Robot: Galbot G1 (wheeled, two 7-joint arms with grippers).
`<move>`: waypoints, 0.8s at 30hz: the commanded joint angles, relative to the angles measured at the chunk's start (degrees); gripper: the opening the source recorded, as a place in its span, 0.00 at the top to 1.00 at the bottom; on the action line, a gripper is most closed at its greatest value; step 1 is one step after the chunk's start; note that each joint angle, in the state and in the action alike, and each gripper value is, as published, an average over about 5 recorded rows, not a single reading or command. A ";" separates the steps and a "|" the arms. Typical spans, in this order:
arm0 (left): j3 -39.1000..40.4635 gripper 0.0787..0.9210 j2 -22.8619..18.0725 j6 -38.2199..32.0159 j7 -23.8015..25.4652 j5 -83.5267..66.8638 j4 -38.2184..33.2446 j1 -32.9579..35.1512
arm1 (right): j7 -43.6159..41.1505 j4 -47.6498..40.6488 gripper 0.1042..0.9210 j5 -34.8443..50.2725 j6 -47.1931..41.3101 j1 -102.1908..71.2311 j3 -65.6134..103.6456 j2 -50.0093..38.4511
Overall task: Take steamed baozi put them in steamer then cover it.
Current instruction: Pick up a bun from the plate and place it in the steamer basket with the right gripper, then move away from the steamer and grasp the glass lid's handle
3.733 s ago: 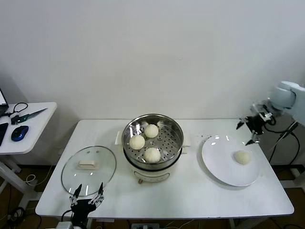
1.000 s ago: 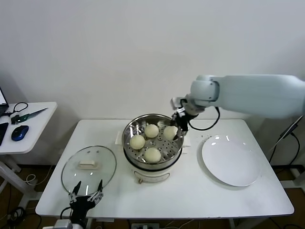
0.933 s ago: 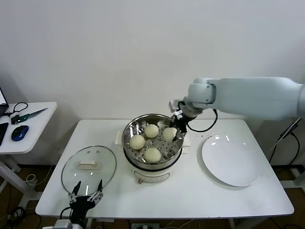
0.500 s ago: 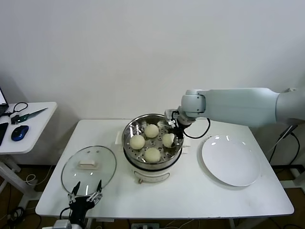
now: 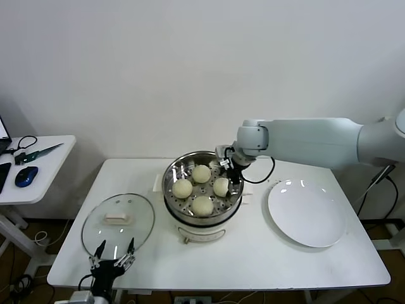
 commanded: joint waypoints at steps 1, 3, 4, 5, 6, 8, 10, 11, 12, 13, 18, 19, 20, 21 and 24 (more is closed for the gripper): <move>-0.10 0.12 0.02 0.12 -0.12 -0.04 -0.09 -0.01 | -4.07 0.96 0.12 5.38 2.32 4.42 3.57 -5.25; -0.16 0.12 0.03 0.39 -0.48 -0.07 -0.11 -0.10 | -1.27 1.90 0.12 9.83 1.20 4.72 7.71 -9.10; -0.16 0.12 0.04 0.56 -0.71 -0.12 -0.14 -0.12 | 1.35 2.61 0.12 12.14 0.55 4.46 9.93 -11.24; -0.12 0.12 0.08 0.67 -1.00 -0.24 -0.18 -0.12 | 5.74 3.64 0.12 14.02 -0.08 3.55 12.46 -13.49; -0.07 0.12 0.13 0.80 -1.30 -0.40 -0.25 -0.10 | 10.50 4.67 0.12 15.57 -0.62 2.29 14.92 -15.84; 0.08 0.12 0.25 1.58 -1.95 -1.02 -0.46 -0.12 | 19.70 6.79 0.12 16.32 -0.54 -1.96 21.33 -20.87; 0.25 0.12 0.39 2.33 -2.57 -1.62 -0.58 -0.30 | 26.83 8.66 0.12 14.78 0.39 -7.44 28.49 -25.82; 0.35 0.12 0.45 2.51 -2.86 -1.78 -0.59 -0.46 | 29.75 9.56 0.12 13.49 1.31 -11.11 32.77 -28.39; 0.45 0.12 0.52 2.24 -2.98 -1.70 -0.59 -0.63 | 32.26 10.33 0.12 12.27 2.17 -14.49 36.33 -30.66; 0.54 0.12 0.62 1.82 -2.95 -1.38 -0.59 -0.75 | 34.85 11.04 0.12 11.17 2.85 -18.64 40.11 -32.54; 0.62 0.12 1.82 0.21 0.16 0.06 -1.36 -0.76 | 41.99 14.88 0.12 4.26 4.48 -49.35 71.18 -40.22; 0.58 0.12 1.97 -0.19 0.44 0.11 -1.40 -0.80 | 42.10 15.68 0.12 2.13 5.04 -56.75 78.37 -40.83; 0.53 0.12 2.09 -0.70 0.52 0.20 -1.38 -0.89 | 42.12 16.51 0.12 -0.11 5.72 -64.38 86.42 -41.02; 0.50 0.12 2.17 -1.16 0.48 0.31 -1.33 -1.01 | 42.15 17.59 0.12 -2.42 6.55 -73.79 94.97 -40.86; 0.32 0.12 2.46 -2.39 0.63 0.32 -1.06 -1.49 | 41.93 20.17 0.12 -7.16 9.37 -95.42 116.00 -38.10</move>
